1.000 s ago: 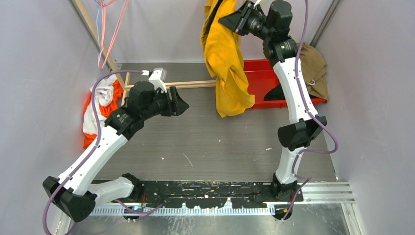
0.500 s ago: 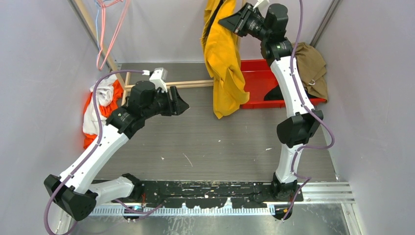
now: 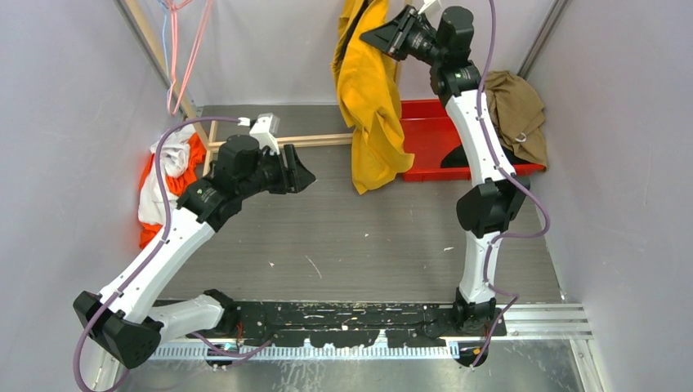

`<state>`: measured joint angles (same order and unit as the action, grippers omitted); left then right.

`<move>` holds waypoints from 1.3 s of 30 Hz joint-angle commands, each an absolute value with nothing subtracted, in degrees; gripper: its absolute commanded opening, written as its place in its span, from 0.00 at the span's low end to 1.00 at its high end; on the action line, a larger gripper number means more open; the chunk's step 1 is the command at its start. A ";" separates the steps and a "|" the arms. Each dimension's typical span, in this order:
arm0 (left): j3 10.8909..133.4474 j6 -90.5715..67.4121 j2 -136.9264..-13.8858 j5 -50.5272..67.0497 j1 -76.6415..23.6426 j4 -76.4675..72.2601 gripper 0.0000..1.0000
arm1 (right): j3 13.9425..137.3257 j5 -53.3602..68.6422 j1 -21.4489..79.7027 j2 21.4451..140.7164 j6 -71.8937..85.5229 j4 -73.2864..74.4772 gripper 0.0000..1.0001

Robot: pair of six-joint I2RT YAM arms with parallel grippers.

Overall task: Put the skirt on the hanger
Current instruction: Place the hanger at the clothesline.

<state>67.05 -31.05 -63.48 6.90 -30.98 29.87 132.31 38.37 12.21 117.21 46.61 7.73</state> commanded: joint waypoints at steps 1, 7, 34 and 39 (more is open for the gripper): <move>68.10 -30.94 -61.72 7.38 -30.67 29.16 0.54 | 138.90 35.88 11.59 117.72 47.29 0.96 0.01; 67.61 -31.35 -61.84 7.75 -30.67 28.73 0.54 | 138.35 34.85 10.63 118.00 47.98 5.33 0.01; 66.90 -32.26 -61.09 9.12 -30.68 26.99 0.53 | 134.76 35.00 8.88 108.97 43.66 17.32 0.62; 67.27 -32.34 -61.07 9.10 -30.67 27.04 0.53 | 136.14 32.12 8.10 106.54 39.96 22.98 0.68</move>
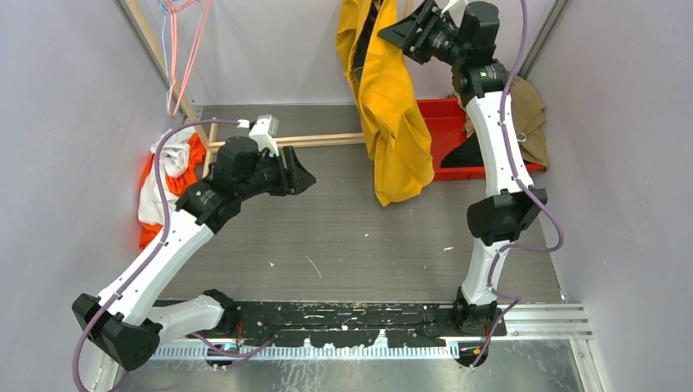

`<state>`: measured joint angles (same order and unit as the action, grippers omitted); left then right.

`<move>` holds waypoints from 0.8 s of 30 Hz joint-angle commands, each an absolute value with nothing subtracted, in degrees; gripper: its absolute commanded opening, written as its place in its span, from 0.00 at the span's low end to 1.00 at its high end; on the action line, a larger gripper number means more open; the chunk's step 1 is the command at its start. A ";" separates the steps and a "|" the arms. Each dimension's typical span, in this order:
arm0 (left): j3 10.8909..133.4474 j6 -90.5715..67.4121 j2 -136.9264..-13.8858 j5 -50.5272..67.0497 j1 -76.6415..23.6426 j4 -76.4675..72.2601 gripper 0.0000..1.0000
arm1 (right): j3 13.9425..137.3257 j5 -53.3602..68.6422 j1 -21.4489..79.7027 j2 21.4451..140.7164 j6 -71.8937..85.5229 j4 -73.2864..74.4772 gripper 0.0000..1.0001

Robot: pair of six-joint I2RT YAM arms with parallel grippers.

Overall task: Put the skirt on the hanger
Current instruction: Place the hanger at the clothesline, then pick up the skirt from the bin.

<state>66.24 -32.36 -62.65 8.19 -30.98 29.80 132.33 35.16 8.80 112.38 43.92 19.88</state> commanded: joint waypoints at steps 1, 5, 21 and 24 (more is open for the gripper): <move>67.37 -32.34 -61.08 9.19 -30.67 27.00 0.53 | 136.79 31.24 7.86 106.12 39.00 24.81 0.69; 67.48 -32.11 -61.41 8.67 -30.67 27.35 0.53 | 137.80 27.89 6.04 103.07 35.33 30.34 0.75; 67.74 -32.01 -63.65 9.50 -30.67 26.61 0.92 | 132.24 16.95 -1.05 99.82 28.15 40.74 0.83; 67.69 -31.82 -64.07 10.14 -30.67 26.71 0.99 | 131.05 15.40 -5.05 100.96 29.16 41.64 0.83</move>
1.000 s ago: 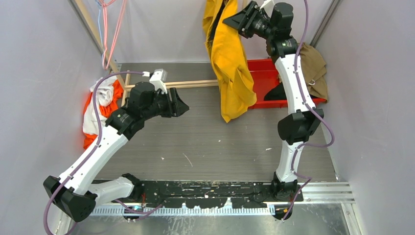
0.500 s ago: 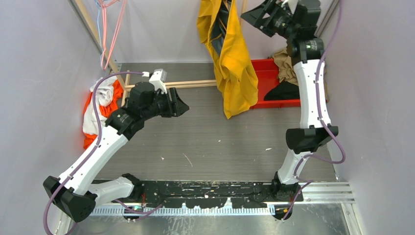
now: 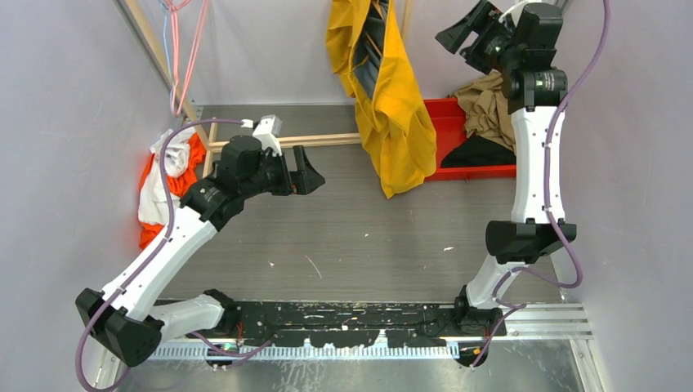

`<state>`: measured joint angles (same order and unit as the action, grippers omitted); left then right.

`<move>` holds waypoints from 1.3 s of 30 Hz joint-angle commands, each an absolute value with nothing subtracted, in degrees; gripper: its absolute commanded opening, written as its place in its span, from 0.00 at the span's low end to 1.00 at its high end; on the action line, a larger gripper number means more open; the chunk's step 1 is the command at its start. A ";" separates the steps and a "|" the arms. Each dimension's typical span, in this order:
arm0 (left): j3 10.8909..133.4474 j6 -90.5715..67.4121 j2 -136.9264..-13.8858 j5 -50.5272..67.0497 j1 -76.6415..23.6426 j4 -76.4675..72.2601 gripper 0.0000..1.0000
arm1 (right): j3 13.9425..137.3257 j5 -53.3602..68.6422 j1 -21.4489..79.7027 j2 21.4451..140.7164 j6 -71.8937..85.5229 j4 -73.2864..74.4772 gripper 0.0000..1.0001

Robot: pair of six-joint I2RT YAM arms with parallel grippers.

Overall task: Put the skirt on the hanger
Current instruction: Pick up the skirt from the bin.

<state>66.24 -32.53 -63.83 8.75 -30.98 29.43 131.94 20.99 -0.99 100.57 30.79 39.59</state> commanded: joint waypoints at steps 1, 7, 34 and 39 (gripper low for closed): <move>67.38 -31.82 -64.06 10.23 -30.70 26.31 1.00 | 130.52 15.40 -6.75 101.47 30.03 41.58 0.83; 65.96 -31.82 -66.76 11.72 -30.67 22.48 0.99 | 126.15 15.06 -12.46 103.35 31.68 39.69 0.83; 57.82 -33.15 -76.97 19.46 -28.76 10.80 1.00 | 134.78 -16.76 -15.92 132.08 26.83 36.54 0.83; 58.32 -32.59 -78.28 20.20 -28.13 11.43 1.00 | 142.16 -20.00 -16.14 139.70 26.13 37.55 0.84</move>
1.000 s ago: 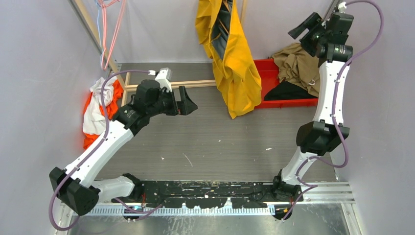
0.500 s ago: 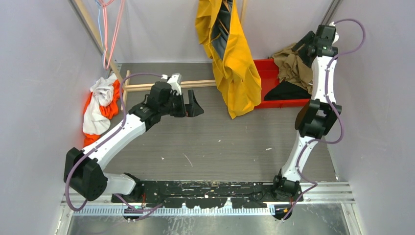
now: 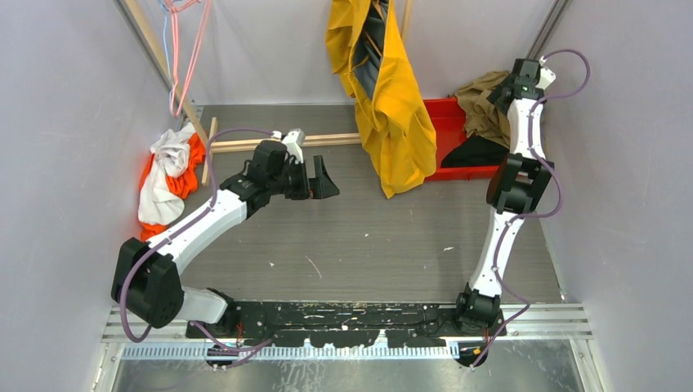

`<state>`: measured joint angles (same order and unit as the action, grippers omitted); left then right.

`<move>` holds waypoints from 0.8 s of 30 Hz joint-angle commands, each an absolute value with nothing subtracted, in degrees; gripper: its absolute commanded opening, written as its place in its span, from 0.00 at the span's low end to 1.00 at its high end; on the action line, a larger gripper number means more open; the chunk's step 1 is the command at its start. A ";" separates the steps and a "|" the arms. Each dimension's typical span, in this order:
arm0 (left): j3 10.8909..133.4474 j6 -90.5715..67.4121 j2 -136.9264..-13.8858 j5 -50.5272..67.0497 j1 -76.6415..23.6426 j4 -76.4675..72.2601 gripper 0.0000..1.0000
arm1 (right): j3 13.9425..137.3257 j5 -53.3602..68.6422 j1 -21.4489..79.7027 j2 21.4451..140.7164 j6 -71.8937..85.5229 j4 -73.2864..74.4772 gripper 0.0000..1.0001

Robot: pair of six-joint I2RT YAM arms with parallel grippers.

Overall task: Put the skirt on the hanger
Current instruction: Pick up the skirt from the bin.

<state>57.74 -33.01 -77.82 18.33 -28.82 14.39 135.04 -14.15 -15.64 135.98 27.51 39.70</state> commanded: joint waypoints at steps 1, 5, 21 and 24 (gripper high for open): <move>58.54 -32.46 -78.45 20.26 -28.13 11.69 0.99 | 143.48 -20.35 -16.16 141.63 26.11 37.69 0.85; 59.40 -31.88 -78.90 20.17 -27.95 12.74 0.99 | 145.09 -20.35 -16.45 145.76 26.50 36.55 0.85; 60.52 -32.23 -80.02 20.37 -27.87 13.24 0.92 | 119.19 -5.44 -16.54 129.81 27.12 22.50 0.01; 60.17 -32.58 -79.76 20.72 -27.86 12.74 0.92 | 113.96 -1.76 -16.40 122.44 27.61 20.19 0.01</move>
